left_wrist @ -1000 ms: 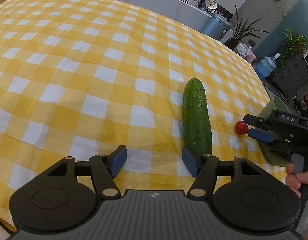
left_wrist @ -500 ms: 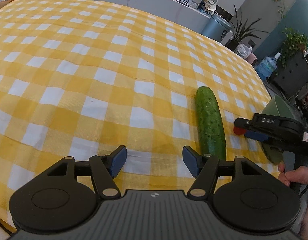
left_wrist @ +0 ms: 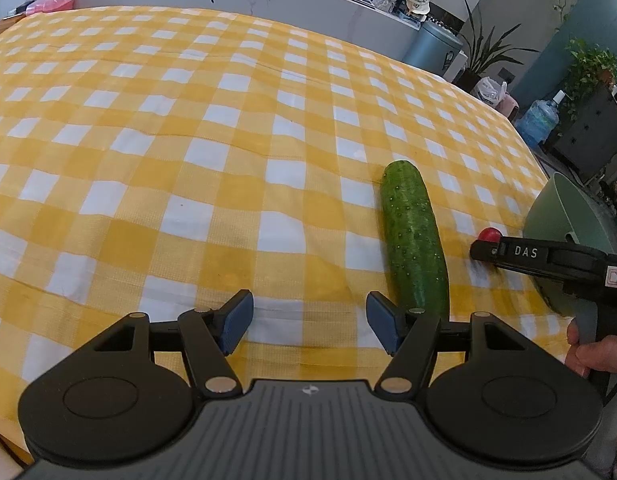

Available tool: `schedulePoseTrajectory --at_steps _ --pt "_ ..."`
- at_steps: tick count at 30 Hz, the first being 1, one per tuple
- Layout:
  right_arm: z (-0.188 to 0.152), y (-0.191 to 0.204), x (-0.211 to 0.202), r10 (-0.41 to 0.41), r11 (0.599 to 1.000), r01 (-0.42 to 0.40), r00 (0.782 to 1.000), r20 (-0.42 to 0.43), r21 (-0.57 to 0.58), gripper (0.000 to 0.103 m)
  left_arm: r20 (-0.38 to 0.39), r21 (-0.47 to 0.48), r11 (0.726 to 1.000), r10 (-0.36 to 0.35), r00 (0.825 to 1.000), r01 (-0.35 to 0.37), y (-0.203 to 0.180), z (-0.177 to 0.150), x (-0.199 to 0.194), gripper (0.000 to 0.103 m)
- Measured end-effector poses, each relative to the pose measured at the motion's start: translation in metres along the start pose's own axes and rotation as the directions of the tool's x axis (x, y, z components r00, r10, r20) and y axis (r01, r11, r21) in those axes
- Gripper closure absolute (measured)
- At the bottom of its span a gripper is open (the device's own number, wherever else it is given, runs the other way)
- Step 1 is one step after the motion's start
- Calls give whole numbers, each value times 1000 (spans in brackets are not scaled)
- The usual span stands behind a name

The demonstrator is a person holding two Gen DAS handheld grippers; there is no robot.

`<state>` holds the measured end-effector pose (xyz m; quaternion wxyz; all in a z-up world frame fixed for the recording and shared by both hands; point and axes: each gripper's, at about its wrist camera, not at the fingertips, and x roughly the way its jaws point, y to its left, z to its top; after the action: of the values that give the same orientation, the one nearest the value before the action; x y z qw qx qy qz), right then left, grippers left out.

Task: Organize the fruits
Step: 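Grasp the cucumber with the left gripper while the right grasps the red tomato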

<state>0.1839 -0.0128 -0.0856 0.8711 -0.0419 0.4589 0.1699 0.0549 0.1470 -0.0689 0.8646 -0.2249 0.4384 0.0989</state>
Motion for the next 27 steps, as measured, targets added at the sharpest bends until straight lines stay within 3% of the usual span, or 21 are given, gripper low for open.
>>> schedulePoseTrajectory --at_steps 4,7,9,12,17,23,27 --pt "0 -2 -2 17 1000 -17 1000 -7 -9 82 4 15 1000 11 1000 -11 -3 -1 0 26" --pt "0 -6 -5 85 996 -85 996 -16 16 82 23 40 999 9 1000 -10 -6 -2 0 26" --pt "-1 -9 -11 140 989 -140 990 -4 56 82 55 62 998 -35 998 31 -10 -3 -3 26" --pt "4 -21 -13 248 957 -248 968 19 150 82 100 113 990 -100 990 88 -21 -5 -12 26" --pt "17 -28 -8 343 906 -345 938 52 244 82 153 247 965 -135 979 94 -51 -9 -16 25" --pt "29 -32 -12 395 873 -404 914 90 272 82 111 243 967 -112 987 82 -72 1 10 24" --pt "46 -33 -4 459 835 -469 882 106 288 82 104 218 975 -75 992 51 -78 4 26 24"
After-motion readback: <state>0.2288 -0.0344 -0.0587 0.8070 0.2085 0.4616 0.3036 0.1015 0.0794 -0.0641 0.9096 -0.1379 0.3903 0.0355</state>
